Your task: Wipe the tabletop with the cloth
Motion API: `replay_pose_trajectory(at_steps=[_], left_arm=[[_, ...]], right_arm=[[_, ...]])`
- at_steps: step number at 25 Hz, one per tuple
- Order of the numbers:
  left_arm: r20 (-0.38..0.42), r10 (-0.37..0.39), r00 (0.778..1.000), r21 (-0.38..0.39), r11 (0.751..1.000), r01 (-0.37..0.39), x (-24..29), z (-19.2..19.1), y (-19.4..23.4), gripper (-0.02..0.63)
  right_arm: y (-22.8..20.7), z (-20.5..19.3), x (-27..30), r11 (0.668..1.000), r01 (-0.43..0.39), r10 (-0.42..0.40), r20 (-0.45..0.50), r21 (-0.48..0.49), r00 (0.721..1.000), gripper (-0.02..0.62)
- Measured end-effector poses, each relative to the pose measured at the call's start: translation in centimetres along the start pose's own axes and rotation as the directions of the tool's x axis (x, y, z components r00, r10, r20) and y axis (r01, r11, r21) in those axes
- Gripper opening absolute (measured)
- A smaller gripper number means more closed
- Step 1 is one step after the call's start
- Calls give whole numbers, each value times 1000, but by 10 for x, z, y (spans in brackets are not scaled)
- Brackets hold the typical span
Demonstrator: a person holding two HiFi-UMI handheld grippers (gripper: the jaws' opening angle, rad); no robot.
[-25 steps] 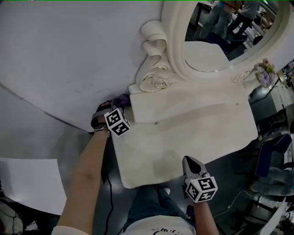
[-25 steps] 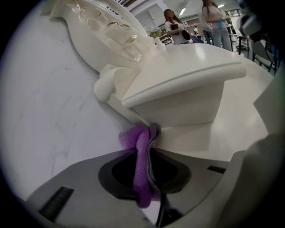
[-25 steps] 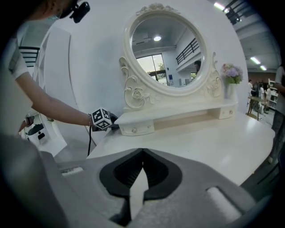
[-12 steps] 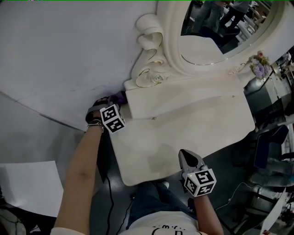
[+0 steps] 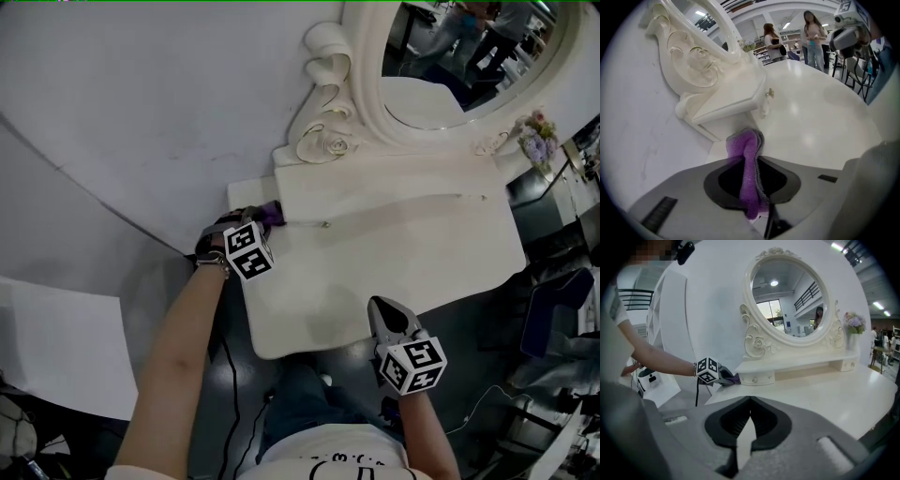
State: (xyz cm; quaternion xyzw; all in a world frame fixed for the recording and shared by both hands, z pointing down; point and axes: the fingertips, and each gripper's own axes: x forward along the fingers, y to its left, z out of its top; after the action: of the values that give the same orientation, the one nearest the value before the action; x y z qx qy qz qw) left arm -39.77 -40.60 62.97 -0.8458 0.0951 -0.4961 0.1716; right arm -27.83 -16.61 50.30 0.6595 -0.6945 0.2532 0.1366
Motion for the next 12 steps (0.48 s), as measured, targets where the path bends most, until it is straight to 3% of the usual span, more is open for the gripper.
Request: replay_pose_trajectory(at_steps=[12], left_arm=[[47,-73,996,-89,993,77,-55,18,-118,74]], right_arm=[[36,-18,-52,995,-82,84,37,-49,996,0]])
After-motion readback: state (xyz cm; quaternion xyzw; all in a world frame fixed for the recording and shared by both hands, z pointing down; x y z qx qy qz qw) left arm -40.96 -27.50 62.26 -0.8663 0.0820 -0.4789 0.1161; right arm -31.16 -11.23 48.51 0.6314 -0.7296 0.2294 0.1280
